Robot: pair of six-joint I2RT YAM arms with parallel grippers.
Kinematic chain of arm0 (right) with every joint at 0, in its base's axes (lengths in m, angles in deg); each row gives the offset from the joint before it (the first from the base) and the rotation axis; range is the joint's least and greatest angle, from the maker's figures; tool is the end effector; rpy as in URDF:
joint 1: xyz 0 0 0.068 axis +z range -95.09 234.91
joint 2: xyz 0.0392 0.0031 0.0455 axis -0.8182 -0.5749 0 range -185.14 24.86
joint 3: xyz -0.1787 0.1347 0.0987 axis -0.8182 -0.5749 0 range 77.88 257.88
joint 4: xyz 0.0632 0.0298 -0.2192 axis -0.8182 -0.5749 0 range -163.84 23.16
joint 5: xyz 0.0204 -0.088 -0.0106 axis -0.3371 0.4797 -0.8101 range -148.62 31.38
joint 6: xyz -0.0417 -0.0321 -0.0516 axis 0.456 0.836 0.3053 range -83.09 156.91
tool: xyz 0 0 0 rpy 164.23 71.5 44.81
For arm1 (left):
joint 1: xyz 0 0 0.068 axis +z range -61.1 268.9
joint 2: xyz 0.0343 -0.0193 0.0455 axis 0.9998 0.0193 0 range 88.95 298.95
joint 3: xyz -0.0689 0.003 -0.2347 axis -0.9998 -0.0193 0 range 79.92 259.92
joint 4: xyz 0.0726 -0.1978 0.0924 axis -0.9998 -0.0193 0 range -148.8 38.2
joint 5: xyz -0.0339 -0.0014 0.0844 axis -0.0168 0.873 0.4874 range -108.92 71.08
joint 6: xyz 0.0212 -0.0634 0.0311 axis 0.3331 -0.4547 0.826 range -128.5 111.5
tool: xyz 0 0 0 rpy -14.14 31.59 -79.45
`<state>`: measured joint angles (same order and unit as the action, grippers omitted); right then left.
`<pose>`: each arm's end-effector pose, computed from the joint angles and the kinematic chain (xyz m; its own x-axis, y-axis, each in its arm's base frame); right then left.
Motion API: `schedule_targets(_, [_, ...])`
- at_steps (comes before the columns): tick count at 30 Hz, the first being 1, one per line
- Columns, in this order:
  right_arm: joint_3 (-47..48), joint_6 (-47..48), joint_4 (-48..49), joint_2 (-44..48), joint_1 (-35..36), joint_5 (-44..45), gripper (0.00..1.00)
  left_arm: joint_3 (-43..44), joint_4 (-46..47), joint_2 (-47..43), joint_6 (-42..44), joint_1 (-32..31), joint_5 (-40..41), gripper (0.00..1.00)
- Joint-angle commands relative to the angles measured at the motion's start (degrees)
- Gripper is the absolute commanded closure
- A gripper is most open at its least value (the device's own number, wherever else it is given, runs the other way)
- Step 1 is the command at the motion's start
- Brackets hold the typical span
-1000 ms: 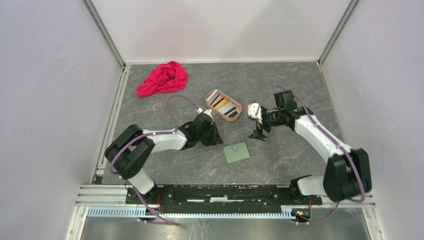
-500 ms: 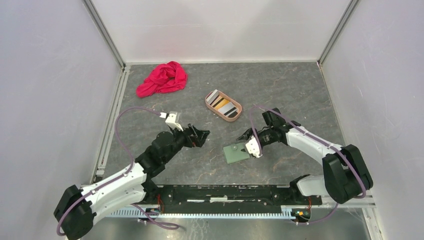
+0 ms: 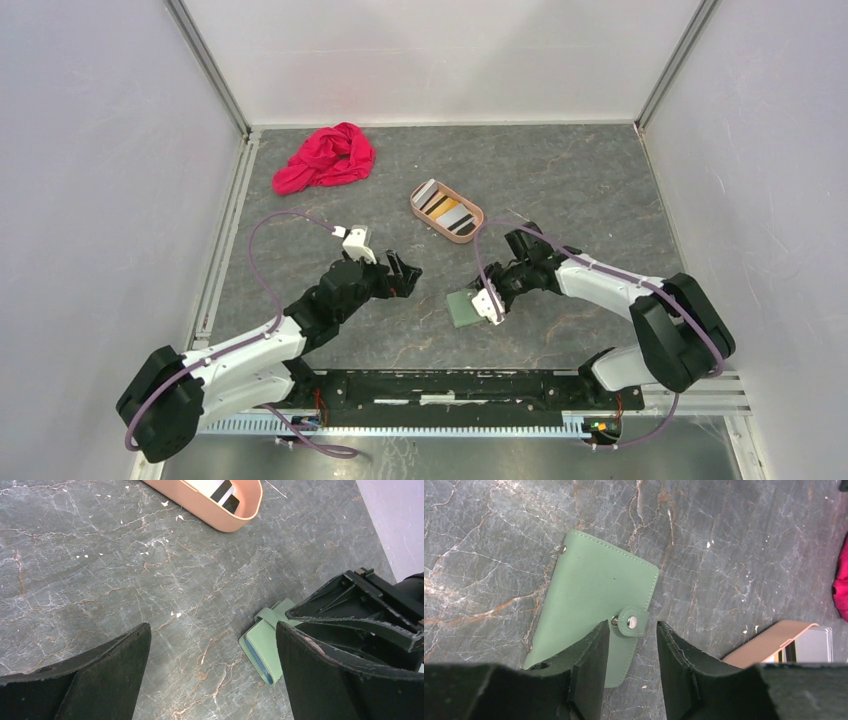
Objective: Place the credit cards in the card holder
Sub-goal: Adjust the card holder at the center of the board.
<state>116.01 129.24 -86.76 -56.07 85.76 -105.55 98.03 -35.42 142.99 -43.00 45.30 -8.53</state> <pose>0.1761 0.1576 0.1427 0.6683 -0.3956 -0.6300 -0.7363 -0.4724 -0.4844 0.1635 -0.1404 0.1831 -0.5141 -0.2798 -0.8108 0.3201 0.8144 -0.4841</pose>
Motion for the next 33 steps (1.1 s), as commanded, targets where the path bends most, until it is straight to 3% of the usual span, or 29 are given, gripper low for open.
schedule_targets(1, [-0.6, 0.0, 2.0, -0.7, 1.2, 3.3, 0.54, 2.4, 2.0, -0.1, 0.5, 0.3, 0.9, 0.0])
schedule_targets(27, [-0.4, -4.8, 5.8, -1.6, 2.5, 5.9, 0.79, 2.1, 2.0, -0.2, -0.1, 0.7, 0.3, 0.0])
schedule_targets(28, [-0.5, -5.1, 6.0, -1.5, 2.5, 5.9, 0.78, 1.9, 2.3, 0.1, -0.4, 0.7, 0.1, 0.0])
schedule_targets(33, [-1.3, -4.8, 6.0, 0.1, 2.5, 5.2, 0.58, 1.3, 3.0, 0.5, -1.5, 0.8, -0.7, 0.0])
